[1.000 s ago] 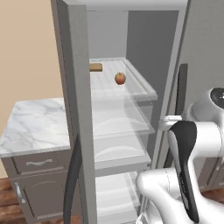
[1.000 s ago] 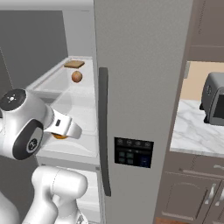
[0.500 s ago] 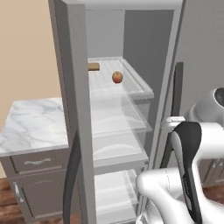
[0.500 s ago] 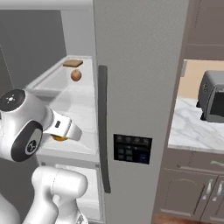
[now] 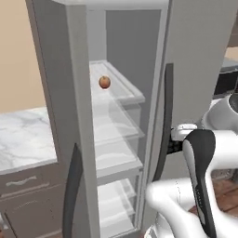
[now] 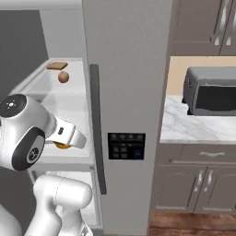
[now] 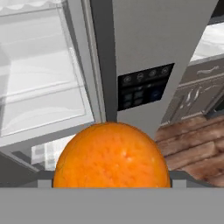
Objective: Pick up the orange and peach from the fridge and place one fruit on each plate on the dining counter.
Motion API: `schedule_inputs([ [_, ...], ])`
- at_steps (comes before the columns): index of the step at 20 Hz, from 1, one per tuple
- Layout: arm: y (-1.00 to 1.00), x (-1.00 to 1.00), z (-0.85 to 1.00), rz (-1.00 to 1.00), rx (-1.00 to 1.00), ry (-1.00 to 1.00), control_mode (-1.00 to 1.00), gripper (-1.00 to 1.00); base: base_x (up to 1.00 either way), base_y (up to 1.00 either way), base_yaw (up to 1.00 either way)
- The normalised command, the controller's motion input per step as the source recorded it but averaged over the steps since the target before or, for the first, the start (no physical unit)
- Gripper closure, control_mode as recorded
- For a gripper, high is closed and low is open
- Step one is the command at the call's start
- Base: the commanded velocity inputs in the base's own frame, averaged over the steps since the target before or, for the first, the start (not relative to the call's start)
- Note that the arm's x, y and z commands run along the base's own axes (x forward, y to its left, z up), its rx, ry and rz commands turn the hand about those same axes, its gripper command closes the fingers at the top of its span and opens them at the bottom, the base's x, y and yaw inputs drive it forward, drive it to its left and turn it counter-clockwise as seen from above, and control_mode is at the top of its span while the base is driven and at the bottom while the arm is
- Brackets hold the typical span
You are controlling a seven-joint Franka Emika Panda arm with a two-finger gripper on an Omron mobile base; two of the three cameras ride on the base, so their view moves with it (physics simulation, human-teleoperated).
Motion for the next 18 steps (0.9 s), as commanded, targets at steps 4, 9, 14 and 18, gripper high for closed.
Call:
schedule_inputs([
  [4,0.00,0.00,0.00,0.00,0.00,0.00,1.00,1.00,-0.20,-0.21,-0.50],
  [9,0.00,0.00,0.00,0.00,0.00,0.00,1.00,1.00,-0.19,-0.45,-0.52],
  [14,0.00,0.00,0.00,0.00,0.00,0.00,1.00,1.00,-0.16,-0.52,-0.50],
  [18,0.00,0.00,0.00,0.00,0.00,0.00,1.00,1.00,-0.17,-0.55,-0.51],
])
